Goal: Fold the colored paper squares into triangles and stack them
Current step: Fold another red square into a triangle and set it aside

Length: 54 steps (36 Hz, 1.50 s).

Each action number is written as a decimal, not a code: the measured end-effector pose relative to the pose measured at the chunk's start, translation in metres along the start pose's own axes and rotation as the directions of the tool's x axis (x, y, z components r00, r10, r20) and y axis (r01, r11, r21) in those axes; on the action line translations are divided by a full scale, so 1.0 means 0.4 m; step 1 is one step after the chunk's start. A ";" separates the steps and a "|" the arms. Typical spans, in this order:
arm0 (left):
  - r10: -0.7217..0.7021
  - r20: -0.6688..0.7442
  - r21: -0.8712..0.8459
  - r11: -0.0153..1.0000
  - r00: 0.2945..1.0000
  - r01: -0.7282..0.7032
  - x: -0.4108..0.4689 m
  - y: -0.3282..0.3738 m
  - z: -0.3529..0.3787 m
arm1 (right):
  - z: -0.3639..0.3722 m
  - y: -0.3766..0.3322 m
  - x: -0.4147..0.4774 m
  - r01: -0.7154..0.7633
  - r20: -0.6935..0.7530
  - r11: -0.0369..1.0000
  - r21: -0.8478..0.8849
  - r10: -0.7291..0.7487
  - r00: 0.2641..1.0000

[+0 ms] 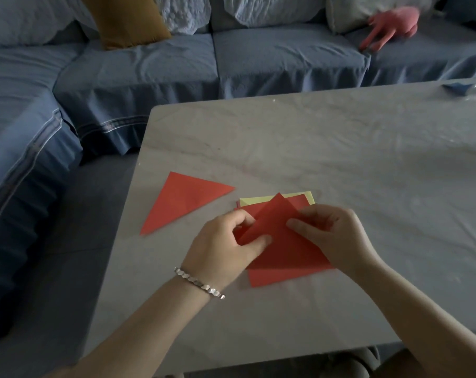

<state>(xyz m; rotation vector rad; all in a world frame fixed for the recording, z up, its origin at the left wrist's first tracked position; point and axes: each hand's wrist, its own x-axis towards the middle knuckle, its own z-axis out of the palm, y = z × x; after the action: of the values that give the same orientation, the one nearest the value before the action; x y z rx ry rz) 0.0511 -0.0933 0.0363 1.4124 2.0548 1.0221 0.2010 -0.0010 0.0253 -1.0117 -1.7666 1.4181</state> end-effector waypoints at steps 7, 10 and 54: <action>-0.097 -0.076 -0.195 0.977 0.992 0.081 -0.004 0.005 0.014 | 0.004 -0.004 -0.009 0.062 -0.072 0.997 -0.041 -0.065 0.995; -0.105 -0.093 -0.232 0.969 0.990 0.081 -0.010 0.008 0.013 | 0.002 -0.009 -0.015 0.057 -0.084 0.998 -0.028 -0.059 0.995; 0.171 -0.290 -0.120 0.970 0.942 -0.213 -0.036 0.029 -0.008 | 0.002 -0.065 -0.036 0.095 -0.080 0.995 0.002 -0.095 0.992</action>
<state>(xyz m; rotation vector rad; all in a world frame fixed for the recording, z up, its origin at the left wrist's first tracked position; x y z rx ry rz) 0.0614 -0.1054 0.0465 1.4841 2.0032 1.5004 0.2029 -0.0168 0.0503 -0.9554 -1.7281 1.3058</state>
